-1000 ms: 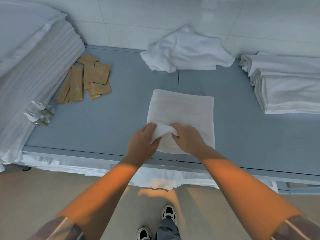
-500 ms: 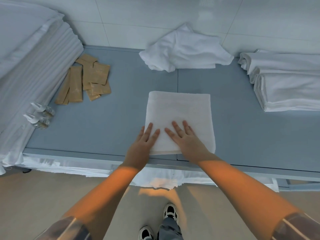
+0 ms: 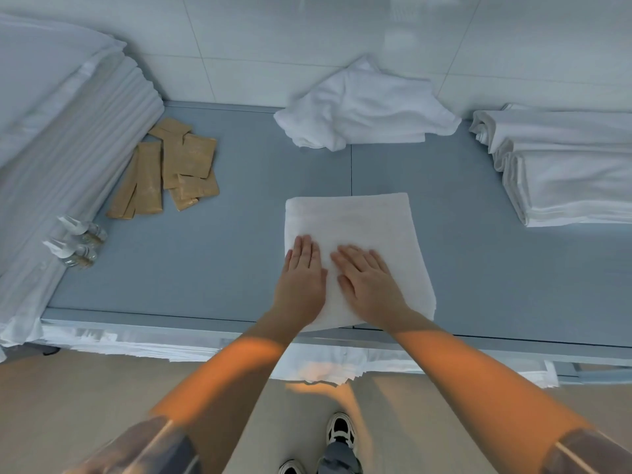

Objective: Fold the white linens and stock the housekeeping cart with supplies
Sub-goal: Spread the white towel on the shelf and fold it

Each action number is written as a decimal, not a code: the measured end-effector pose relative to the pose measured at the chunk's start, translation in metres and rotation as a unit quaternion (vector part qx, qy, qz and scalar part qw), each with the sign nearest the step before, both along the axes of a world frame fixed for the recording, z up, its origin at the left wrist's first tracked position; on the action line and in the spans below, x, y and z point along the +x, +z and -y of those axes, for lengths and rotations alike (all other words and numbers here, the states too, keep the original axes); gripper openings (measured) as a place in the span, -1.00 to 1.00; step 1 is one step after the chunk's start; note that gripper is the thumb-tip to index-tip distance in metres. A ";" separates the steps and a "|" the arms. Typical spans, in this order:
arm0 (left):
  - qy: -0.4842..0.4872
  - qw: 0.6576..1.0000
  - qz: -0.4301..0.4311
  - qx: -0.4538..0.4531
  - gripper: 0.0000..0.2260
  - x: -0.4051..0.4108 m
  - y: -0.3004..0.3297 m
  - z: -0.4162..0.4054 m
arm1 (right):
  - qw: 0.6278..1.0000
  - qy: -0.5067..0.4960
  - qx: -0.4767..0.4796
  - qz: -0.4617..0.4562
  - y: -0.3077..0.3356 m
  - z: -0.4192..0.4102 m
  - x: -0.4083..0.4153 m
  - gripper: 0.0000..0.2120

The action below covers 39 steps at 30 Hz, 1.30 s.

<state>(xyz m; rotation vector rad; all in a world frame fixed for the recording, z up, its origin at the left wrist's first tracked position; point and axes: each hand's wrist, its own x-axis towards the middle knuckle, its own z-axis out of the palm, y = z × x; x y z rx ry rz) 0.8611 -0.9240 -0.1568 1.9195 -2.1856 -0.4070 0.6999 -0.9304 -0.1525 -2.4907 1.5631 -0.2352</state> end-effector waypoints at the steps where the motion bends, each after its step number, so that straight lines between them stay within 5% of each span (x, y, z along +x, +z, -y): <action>1: 0.003 1.000 0.030 0.005 -0.48 -0.002 -0.006 0.001 | 1.000 -0.003 -0.001 -0.031 -0.006 0.001 -0.001 -0.55; 7: -0.034 0.994 0.104 0.005 -0.32 -0.015 -0.002 -0.010 | 0.990 -0.053 0.047 -0.125 -0.012 0.022 -0.024 -0.47; 12: -0.136 0.974 0.160 -0.088 -0.84 -0.022 0.033 -0.013 | 0.957 -0.250 0.103 -0.107 -0.005 0.021 -0.004 -0.41; 14: -0.147 0.973 0.149 -0.097 -0.73 -0.024 0.042 -0.012 | 0.939 -0.315 0.137 -0.023 -0.005 0.011 0.010 -0.38; 19: -0.107 0.983 0.059 -0.139 -0.85 -0.018 0.031 0.005 | 0.967 -0.239 0.079 -0.045 -0.016 -0.001 0.001 -0.42; 25: -0.110 0.990 0.086 -0.002 -0.48 -0.008 0.004 0.021 | 0.991 -0.036 0.031 -0.123 -0.010 0.007 -0.049 -0.50; 31: -0.060 0.997 0.025 0.033 -0.37 -0.018 -0.011 0.008 | 0.966 -0.241 0.056 -0.080 -0.017 -0.006 -0.047 -0.42; 39: -0.055 0.996 0.025 0.063 -0.32 -0.051 -0.009 0.012 | 0.960 -0.260 0.080 -0.070 -0.013 -0.008 -0.075 -0.43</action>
